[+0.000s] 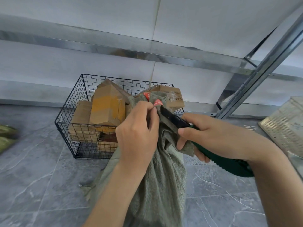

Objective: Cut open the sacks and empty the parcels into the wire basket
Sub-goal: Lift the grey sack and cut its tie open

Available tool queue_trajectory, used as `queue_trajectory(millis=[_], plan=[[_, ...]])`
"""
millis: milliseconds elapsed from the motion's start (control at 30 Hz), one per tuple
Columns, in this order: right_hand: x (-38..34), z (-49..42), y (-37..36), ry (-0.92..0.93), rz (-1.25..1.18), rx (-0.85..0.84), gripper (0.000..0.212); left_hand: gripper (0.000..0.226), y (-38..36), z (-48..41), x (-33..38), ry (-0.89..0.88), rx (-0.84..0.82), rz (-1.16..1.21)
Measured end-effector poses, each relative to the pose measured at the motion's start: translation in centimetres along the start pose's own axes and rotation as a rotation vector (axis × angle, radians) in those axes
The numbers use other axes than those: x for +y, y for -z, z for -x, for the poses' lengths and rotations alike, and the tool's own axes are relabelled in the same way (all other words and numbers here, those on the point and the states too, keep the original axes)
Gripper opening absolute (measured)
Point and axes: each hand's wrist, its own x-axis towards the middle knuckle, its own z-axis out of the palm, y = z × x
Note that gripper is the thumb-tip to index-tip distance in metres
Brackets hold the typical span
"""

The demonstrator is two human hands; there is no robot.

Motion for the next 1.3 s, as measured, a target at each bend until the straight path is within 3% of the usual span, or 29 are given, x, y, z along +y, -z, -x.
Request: queue_trajectory(millis=[467, 633, 767, 1300], plan=[[-1.1, 0.2, -1.0, 0.070, -0.092, 0.034, 0.014, 0.013, -0.4, 0.8, -0.1, -0.178, 0.093, -0.026], [-0.8, 0.5, -1.3, 0.052, -0.130, 0.012, 0.014, 0.005, -0.6, 1.1, -0.3, -0.230, 0.125, -0.019], [-0.8, 0.9, -1.1, 0.022, -0.148, -0.041, 0.015, 0.012, -0.8, 1.4, -0.3, -0.272, 0.152, -0.007], [-0.6, 1.0, -1.0, 0.003, -0.127, -0.031, 0.016, 0.009, -1.0, 1.8, -0.3, -0.294, 0.145, 0.040]])
